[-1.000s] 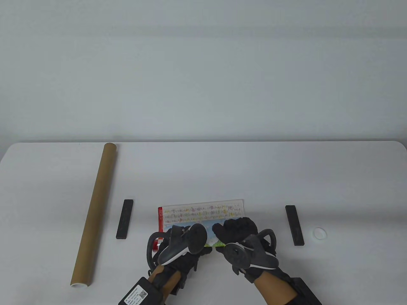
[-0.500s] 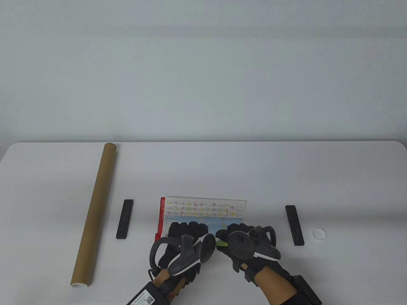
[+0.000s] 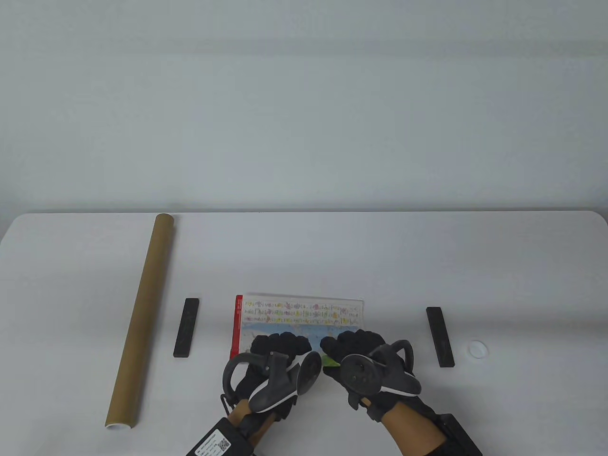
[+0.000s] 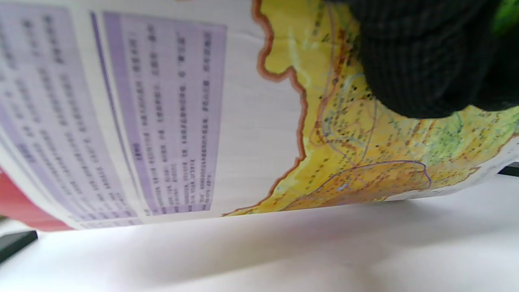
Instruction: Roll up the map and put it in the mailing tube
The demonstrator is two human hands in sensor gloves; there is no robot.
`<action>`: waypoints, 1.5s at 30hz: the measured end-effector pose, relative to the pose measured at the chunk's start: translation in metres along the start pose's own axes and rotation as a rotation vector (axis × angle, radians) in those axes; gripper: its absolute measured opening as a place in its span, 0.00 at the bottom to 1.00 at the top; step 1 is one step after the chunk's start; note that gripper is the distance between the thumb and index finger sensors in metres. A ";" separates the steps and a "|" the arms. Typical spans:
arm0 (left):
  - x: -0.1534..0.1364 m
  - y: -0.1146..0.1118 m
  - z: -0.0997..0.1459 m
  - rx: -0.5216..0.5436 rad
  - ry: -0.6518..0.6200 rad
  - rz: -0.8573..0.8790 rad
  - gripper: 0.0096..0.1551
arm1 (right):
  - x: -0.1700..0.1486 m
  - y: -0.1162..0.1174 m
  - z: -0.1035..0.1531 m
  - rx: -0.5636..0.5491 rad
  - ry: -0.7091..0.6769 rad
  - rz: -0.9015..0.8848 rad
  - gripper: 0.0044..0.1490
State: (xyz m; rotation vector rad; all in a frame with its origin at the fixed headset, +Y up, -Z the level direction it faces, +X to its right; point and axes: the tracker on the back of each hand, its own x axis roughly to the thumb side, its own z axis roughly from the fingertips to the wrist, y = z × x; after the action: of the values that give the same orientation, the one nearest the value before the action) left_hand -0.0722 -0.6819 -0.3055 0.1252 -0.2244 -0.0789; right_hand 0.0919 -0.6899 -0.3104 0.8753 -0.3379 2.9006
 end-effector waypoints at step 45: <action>-0.034 -0.019 -0.018 -0.319 -0.029 0.316 0.26 | 0.014 -0.001 0.005 -0.066 -0.058 0.255 0.43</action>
State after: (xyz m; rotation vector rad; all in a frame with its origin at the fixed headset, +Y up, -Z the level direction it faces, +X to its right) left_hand -0.1029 -0.6955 -0.3327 -0.2292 -0.2555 0.1982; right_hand 0.0831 -0.6893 -0.2988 0.9735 -0.5872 3.0753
